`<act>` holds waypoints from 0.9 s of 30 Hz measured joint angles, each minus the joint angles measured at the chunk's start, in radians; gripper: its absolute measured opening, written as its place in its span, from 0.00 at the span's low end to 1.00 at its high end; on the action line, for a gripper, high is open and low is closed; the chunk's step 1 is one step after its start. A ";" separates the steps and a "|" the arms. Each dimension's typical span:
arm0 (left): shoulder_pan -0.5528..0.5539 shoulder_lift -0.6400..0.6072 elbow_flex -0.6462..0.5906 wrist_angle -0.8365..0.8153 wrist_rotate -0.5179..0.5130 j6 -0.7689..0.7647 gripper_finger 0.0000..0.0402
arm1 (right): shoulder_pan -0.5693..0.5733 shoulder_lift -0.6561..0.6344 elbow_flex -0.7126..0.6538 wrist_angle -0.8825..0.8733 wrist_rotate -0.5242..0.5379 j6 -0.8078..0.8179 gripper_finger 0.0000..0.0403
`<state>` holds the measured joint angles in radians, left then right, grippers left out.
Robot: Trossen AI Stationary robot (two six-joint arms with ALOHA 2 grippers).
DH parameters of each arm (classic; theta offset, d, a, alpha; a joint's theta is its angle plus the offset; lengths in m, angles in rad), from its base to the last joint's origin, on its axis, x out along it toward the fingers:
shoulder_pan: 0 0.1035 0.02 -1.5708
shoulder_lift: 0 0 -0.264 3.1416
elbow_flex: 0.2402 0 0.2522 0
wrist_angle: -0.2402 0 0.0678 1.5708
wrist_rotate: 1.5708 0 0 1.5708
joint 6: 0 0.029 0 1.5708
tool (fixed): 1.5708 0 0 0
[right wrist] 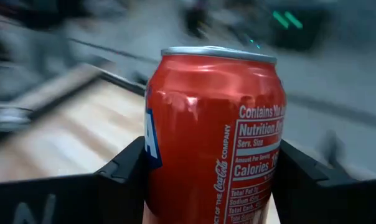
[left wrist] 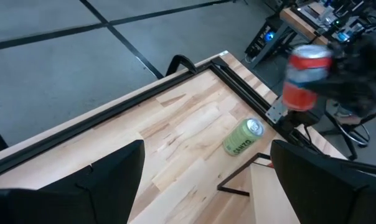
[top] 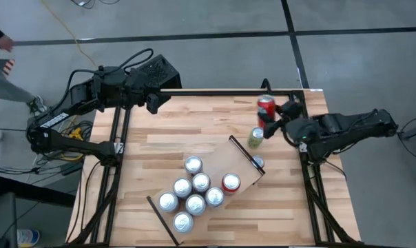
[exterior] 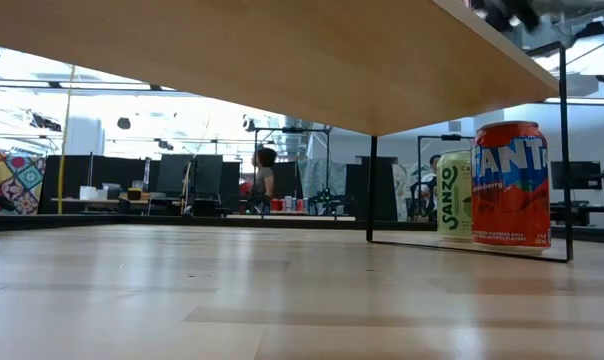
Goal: Place canned beverage on shelf
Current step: Put the red soda can on the shelf aligned with the other red soda can
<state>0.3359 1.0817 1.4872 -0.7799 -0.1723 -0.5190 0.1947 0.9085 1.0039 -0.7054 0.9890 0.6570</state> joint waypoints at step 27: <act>0.000 0.000 0.000 0.003 -0.070 -0.062 0.83 | 0.073 0.134 -0.313 1.290 -0.643 -0.638 0.59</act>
<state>0.3363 1.0817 1.4872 -0.7765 -0.2426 -0.5807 0.2680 1.0420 0.6907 0.5849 0.3460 0.0191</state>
